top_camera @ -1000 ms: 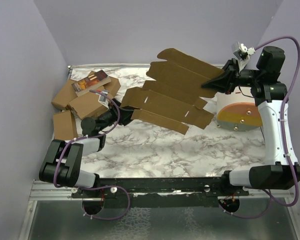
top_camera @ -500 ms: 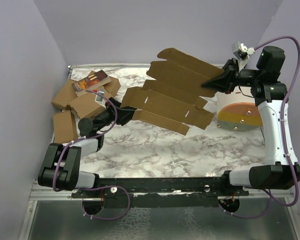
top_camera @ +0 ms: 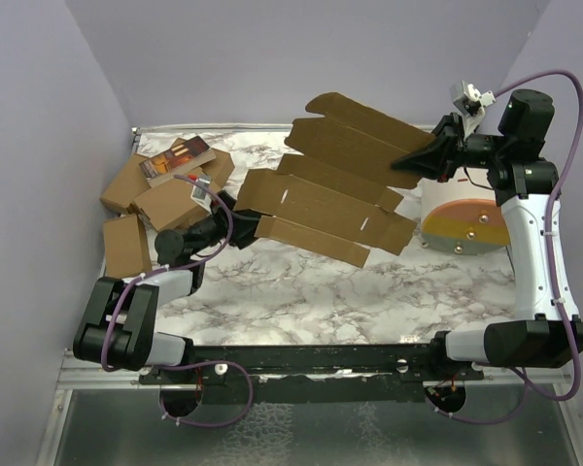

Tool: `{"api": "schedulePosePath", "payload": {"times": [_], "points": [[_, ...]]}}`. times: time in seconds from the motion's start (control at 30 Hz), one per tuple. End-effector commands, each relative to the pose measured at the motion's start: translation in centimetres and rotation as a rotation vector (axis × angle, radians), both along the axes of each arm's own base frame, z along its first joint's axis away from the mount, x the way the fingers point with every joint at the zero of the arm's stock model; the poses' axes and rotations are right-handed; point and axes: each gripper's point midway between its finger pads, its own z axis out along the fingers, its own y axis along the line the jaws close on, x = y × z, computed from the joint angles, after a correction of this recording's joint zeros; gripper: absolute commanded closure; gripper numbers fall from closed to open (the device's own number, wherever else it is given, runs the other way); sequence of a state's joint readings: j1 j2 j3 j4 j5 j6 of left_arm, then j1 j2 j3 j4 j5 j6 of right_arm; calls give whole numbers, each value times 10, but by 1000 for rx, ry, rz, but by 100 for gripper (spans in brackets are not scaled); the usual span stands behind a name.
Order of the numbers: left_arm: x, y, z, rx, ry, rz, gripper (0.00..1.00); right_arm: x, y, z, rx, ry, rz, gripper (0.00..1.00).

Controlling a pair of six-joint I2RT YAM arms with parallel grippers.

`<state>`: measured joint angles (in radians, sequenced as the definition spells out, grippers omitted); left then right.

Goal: Fold the paper box

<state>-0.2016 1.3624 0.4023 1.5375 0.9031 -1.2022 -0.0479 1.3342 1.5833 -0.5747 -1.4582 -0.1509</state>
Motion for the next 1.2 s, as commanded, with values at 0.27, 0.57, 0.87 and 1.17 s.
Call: {"api": "schedulePosePath", "payload": {"times": [0.27, 0.57, 0.87, 1.17], "points": [[-14, 14, 39, -65, -236, 32, 29, 8, -4, 5, -23, -42, -66, 99], [-16, 14, 43, -63, -252, 25, 28, 12, -4, 1, -22, -30, -65, 99], [-24, 9, 46, -60, -268, -4, 25, 15, -5, -1, -26, -28, -82, 99], [-27, 6, 48, -65, -267, -19, 23, 16, -5, -1, -27, -29, -88, 99]]}}
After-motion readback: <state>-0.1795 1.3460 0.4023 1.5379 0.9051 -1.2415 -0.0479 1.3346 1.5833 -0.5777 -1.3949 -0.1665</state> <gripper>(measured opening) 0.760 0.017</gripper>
